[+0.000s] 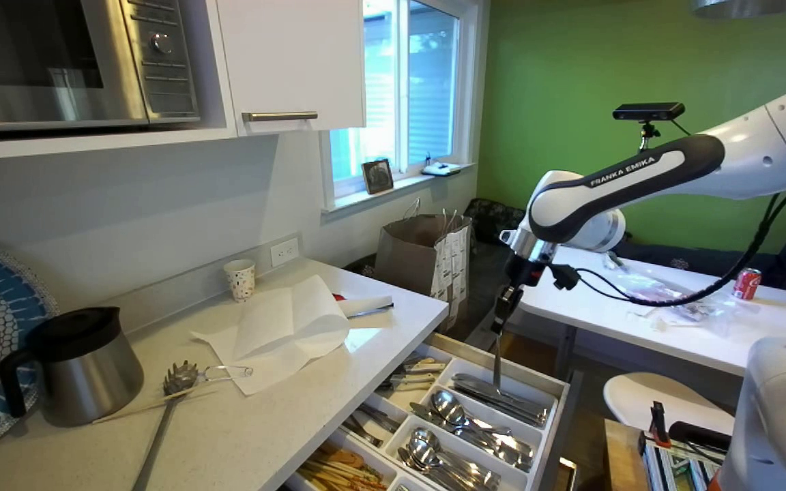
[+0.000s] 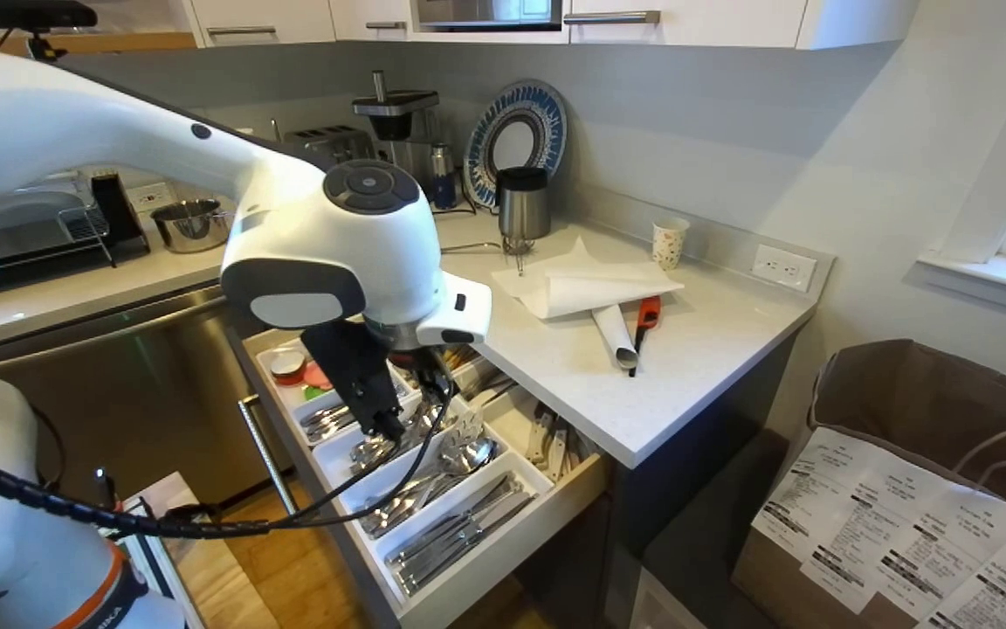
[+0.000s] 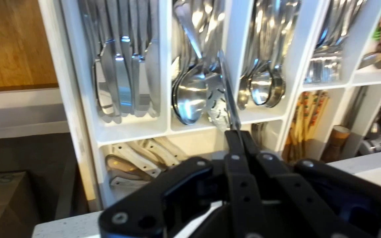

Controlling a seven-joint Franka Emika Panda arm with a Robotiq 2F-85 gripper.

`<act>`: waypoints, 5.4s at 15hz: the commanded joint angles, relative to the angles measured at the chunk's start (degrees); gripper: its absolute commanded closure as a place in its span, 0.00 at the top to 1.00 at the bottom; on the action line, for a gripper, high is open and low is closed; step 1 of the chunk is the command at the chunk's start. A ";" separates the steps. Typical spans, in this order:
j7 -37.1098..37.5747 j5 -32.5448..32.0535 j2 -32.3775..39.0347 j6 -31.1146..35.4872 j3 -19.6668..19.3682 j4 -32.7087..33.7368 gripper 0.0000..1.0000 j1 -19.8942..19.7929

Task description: Remove the knife from the drawer

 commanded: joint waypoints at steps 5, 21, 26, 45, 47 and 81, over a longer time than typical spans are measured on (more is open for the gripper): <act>-1.15 0.76 -1.12 -5.61 -1.21 2.22 0.04 0.81; 10.90 17.10 15.54 -16.86 6.83 31.71 0.01 8.60; 15.86 27.48 28.02 -16.99 8.25 44.07 0.01 4.97; 23.35 33.32 44.77 -15.62 14.17 59.07 0.01 -1.14; 24.68 34.96 48.65 -14.26 15.57 62.04 0.01 -1.44; 43.91 38.56 75.87 -12.05 19.01 89.33 0.30 -6.49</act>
